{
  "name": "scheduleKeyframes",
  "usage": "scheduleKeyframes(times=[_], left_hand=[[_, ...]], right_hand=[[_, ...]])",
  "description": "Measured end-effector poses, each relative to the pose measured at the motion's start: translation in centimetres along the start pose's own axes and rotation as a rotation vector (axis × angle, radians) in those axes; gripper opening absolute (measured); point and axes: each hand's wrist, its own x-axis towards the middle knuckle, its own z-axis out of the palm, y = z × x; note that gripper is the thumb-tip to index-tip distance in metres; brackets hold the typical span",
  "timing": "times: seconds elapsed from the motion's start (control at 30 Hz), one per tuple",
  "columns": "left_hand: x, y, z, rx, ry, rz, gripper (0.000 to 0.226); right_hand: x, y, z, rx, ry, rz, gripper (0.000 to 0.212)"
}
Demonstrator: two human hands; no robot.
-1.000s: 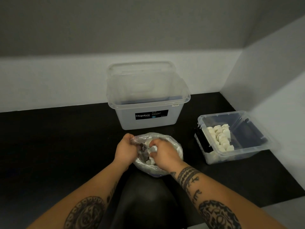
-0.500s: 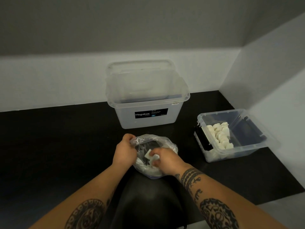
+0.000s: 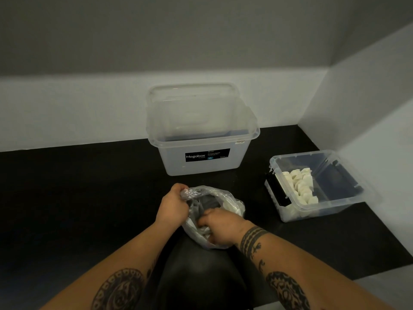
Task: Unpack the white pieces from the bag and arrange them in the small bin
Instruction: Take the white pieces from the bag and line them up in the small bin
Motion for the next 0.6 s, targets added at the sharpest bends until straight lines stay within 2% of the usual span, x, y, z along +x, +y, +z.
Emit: scheduleKeyframes(times=[0.17, 0.33, 0.43, 0.6], left_hand=[[-0.1, -0.5, -0.6, 0.005, -0.014, -0.017, 0.034], [-0.3, -0.8, -1.1, 0.006, -0.041, -0.009, 0.042], [-0.4, -0.6, -1.3, -0.006, -0.045, 0.002, 0.042], [-0.7, 0.0, -2.0, -0.073, -0.091, 0.015, 0.049]], right_hand=[[-0.4, 0.1, 0.0, 0.047, 0.017, 0.059, 0.04], [-0.7, 0.8, -0.3, 0.306, 0.041, 0.176, 0.026], [-1.0, 1.0, -1.1, 0.55, 0.114, 0.262, 0.031], [-2.3, 0.7, -3.0, 1.161, 0.238, 0.312, 0.031]])
